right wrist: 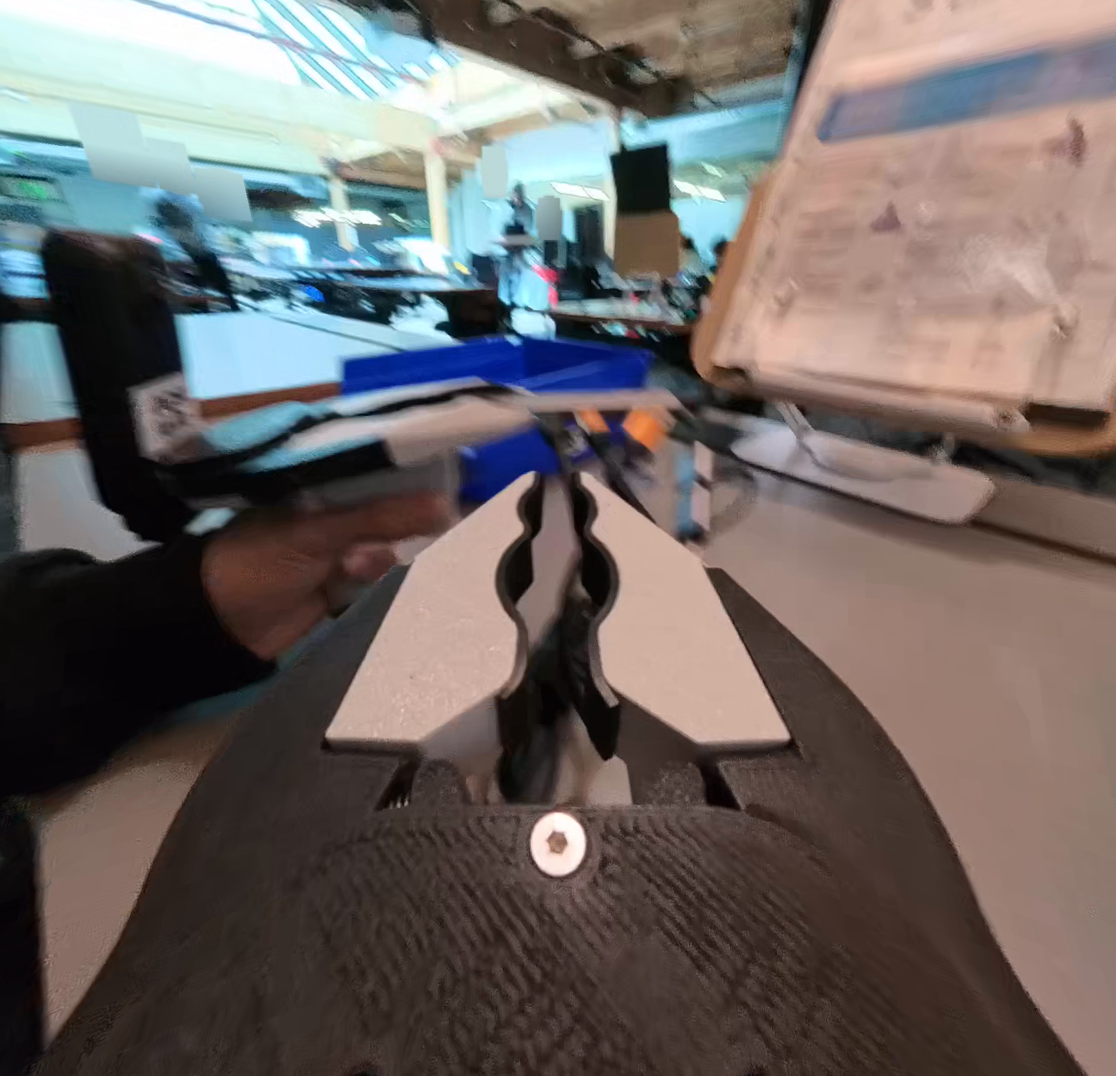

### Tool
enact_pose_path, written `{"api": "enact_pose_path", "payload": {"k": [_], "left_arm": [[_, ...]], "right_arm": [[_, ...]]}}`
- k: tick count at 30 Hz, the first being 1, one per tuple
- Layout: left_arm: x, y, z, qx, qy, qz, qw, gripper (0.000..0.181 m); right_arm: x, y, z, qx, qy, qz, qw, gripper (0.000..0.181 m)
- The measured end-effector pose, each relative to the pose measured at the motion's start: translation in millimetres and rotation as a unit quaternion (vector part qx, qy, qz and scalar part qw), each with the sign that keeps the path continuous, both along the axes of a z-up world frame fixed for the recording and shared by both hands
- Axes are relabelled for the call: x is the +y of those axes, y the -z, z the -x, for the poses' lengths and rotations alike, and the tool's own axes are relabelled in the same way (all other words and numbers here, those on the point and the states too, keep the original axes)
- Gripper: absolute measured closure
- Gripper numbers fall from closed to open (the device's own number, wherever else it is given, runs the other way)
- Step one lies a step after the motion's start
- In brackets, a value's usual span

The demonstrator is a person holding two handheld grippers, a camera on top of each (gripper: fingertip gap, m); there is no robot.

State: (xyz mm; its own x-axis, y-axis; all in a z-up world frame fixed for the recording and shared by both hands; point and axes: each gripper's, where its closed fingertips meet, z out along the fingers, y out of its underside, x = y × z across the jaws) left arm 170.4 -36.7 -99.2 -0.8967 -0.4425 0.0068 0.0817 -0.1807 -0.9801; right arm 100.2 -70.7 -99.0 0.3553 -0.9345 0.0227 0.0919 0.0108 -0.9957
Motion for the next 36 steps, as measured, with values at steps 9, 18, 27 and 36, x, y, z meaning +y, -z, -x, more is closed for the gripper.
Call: {"api": "enact_pose_path", "payload": {"k": [9, 18, 27, 36], "left_arm": [[-12, 0, 18, -0.045, 0.013, -0.021, 0.999, 0.159], [-11, -1, 17, -0.011, 0.035, 0.006, 0.999, 0.16], [-12, 1, 14, 0.032, 0.053, 0.027, 0.998, 0.159], [-12, 2, 13, 0.036, 0.054, 0.024, 0.998, 0.159]], "right_arm": [[7, 8, -33, 0.064, 0.062, 0.037, 0.995, 0.169], [11, 7, -32, 0.058, 0.029, -0.021, 0.998, 0.166], [11, 10, -38, 0.013, 0.059, -0.031, 0.998, 0.17], [11, 11, -39, -0.007, 0.067, -0.021, 0.998, 0.17]]}}
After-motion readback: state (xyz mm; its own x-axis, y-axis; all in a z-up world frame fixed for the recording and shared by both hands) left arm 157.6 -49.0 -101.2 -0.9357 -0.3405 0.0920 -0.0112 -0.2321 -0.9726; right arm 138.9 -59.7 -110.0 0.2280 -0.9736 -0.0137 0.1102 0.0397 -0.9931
